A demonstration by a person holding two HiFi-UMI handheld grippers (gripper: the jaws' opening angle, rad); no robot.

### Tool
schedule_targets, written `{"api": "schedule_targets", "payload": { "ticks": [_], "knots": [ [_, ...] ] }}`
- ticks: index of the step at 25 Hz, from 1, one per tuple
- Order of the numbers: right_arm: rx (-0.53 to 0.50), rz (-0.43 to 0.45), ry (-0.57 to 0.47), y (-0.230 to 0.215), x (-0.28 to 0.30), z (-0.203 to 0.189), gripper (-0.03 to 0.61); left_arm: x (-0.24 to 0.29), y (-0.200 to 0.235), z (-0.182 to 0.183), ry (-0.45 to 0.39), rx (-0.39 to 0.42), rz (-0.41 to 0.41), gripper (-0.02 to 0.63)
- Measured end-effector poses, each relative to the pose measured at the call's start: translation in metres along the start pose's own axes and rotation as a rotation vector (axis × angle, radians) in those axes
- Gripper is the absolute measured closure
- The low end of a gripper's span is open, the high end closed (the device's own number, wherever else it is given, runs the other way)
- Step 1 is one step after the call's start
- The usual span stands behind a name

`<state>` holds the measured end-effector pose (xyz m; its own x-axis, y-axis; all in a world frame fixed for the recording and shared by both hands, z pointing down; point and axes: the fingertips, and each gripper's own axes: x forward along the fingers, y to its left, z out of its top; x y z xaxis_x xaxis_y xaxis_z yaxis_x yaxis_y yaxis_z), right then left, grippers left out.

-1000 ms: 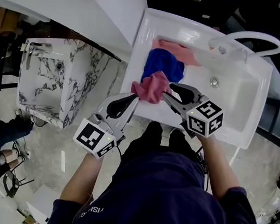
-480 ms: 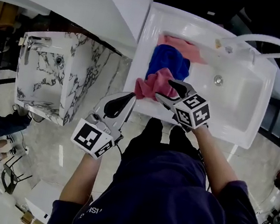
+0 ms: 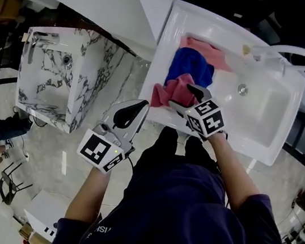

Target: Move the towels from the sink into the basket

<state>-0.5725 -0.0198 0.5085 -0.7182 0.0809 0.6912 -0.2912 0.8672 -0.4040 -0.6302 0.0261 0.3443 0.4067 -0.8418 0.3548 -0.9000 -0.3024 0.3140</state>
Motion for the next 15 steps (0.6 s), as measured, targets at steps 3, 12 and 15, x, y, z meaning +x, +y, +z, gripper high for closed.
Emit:
{"api": "schedule_targets", "payload": {
  "ticks": [3, 12, 15],
  "knots": [
    [-0.024, -0.016, 0.042, -0.002, 0.008, -0.007, 0.253, -0.002, 0.002, -0.003, 0.001, -0.005, 0.006, 0.612],
    [-0.03, -0.071, 0.123, -0.01, 0.026, -0.024, 0.253, -0.004, 0.005, -0.005, 0.007, -0.011, -0.004, 0.612],
    [-0.048, -0.069, 0.136, -0.01, 0.03, -0.026, 0.253, -0.003, 0.007, -0.005, 0.006, -0.012, -0.006, 0.612]
  ]
}}
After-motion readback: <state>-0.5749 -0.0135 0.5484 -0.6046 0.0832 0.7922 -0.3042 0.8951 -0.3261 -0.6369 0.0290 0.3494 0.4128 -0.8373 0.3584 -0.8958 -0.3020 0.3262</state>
